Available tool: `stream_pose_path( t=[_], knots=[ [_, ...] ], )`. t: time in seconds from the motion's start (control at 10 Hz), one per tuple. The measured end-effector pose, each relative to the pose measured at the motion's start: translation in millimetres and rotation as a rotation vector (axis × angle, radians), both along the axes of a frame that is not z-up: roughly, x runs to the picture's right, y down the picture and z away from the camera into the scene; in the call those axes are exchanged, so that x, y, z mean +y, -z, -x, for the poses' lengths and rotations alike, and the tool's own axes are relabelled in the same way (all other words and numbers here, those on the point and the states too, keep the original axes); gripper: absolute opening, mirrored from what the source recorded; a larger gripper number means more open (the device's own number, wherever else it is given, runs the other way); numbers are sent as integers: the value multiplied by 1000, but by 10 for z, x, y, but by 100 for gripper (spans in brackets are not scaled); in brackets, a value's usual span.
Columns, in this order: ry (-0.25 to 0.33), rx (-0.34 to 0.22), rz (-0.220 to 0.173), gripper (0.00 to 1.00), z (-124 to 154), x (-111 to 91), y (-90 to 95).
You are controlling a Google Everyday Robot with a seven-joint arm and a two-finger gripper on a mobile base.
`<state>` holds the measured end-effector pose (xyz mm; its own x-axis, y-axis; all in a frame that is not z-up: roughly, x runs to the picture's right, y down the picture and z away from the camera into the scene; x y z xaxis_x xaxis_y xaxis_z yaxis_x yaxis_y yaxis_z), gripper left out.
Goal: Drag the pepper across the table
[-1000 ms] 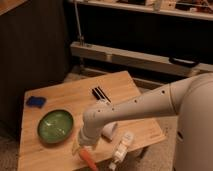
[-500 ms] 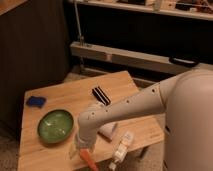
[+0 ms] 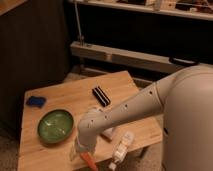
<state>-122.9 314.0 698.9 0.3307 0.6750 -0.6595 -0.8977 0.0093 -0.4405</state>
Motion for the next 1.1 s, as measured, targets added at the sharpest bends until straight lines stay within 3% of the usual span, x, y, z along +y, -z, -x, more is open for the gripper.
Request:
stream_pose_path(
  t=[1.1],
  knots=[
    [-18,3,-5,65,-15,36,-165]
  ],
)
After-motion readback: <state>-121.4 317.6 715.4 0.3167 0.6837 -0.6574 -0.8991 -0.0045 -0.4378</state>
